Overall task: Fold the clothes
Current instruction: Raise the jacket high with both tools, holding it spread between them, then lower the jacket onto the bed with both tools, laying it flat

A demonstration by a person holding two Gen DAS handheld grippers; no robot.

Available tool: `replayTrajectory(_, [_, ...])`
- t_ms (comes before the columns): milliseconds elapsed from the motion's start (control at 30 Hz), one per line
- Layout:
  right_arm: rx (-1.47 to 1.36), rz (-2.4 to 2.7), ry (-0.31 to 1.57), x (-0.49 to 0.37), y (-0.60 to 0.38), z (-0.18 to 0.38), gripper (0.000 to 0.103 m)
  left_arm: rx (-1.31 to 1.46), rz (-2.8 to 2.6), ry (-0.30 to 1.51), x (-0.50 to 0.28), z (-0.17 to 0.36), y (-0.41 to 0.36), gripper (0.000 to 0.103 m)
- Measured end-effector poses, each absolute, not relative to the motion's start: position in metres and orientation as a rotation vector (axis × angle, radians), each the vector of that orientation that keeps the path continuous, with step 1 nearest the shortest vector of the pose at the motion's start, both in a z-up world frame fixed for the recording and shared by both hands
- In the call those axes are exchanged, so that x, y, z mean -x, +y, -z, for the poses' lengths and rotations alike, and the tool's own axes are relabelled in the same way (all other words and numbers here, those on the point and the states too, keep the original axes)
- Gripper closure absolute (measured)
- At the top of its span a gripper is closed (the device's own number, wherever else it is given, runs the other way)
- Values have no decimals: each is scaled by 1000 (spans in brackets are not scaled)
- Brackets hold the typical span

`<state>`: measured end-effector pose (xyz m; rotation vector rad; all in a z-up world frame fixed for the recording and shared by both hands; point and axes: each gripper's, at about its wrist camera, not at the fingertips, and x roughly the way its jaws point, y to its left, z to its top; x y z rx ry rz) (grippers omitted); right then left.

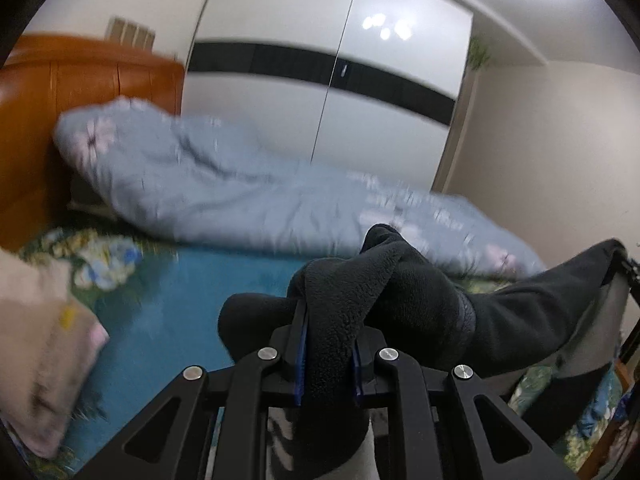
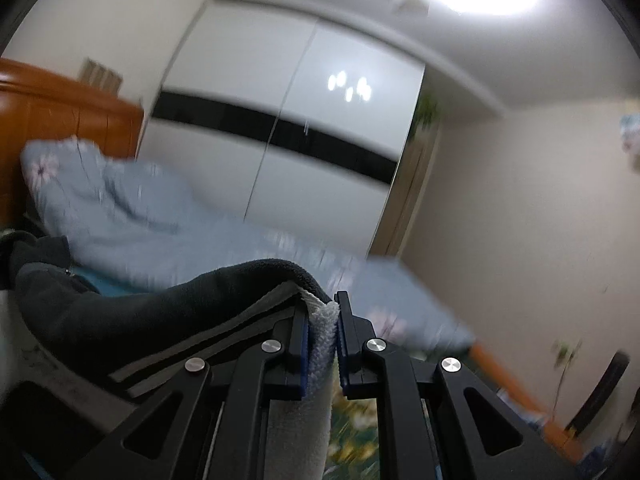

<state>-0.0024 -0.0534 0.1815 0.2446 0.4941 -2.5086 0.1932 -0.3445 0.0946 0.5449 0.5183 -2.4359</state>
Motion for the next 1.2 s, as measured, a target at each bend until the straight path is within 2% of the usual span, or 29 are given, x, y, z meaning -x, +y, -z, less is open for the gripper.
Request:
replayTrajectory(133, [-441, 2489, 533, 44, -75, -127, 91, -632, 2394, 583, -168, -51, -362, 85])
replayTrajectory(300, [-622, 2467, 543, 88, -98, -82, 91, -685, 2357, 573, -144, -22, -377, 85])
replayTrajectory(433, [-659, 2471, 515, 106, -123, -82, 91, -698, 2337, 545, -124, -20, -398, 85])
replayTrajectory(600, [-551, 2545, 475, 116, -142, -94, 91, -663, 2301, 547, -107, -16, -419, 84])
replayTrajectory(900, [-706, 2508, 757, 147, -195, -13, 91, -851, 2224, 597, -76, 50, -454, 81])
replayTrajectory(1133, [-847, 2476, 817, 165, -203, 30, 91, -876, 2234, 730, -81, 62, -463, 71])
replayTrajectory(1200, [-865, 2463, 791, 164, -200, 32, 89, -875, 2240, 737, -84, 56, -460, 61])
